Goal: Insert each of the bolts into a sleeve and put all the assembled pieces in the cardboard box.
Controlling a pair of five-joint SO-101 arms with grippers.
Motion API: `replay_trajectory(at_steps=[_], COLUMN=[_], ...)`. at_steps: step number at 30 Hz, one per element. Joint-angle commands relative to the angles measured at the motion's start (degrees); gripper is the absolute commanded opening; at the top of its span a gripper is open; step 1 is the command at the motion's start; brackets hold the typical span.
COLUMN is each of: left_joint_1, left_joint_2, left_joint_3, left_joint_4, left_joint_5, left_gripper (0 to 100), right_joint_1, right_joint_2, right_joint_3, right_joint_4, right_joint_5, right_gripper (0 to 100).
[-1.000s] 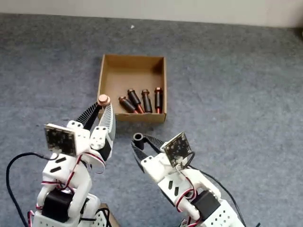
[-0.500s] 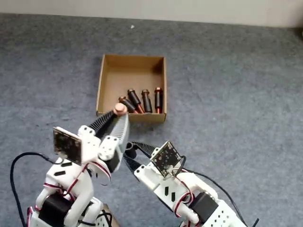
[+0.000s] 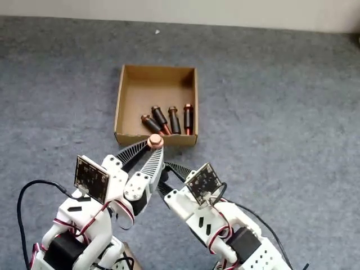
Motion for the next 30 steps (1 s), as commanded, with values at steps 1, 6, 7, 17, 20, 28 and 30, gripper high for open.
replay_trajectory(at_steps=[1,6,7,17,20,28,30], left_joint_1=[0.7,0.5,0.5,0.7,0.5,-2.2,-4.3], left_joint_2=[-0.7,-0.7,-0.7,-0.7,-0.7,-0.7,-0.7], left_joint_3=[-0.9,2.9,3.6,4.6,4.6,5.0,5.5], left_joint_4=[-0.3,-4.0,-4.5,-4.5,-4.4,-3.3,-3.4], left_joint_5=[-0.7,-0.7,-0.8,-2.9,-3.0,-3.1,-3.1], left_gripper=[1,1,1,1,1,1,1], right_joint_1=[0.8,-1.6,-2.0,0.5,2.4,4.0,4.0], right_joint_2=[-1.1,-1.1,-1.1,-1.1,-1.1,-1.1,-1.1], right_joint_3=[5.3,5.3,5.3,5.3,5.3,4.8,4.8], right_joint_4=[-1.8,-1.8,-1.8,-1.8,-1.8,-1.8,-1.8], right_joint_5=[0.6,0.6,0.6,0.5,0.5,-4.2,-5.1], right_gripper=[0.5,0.5,0.5,0.5,0.5,0.5,0.5])
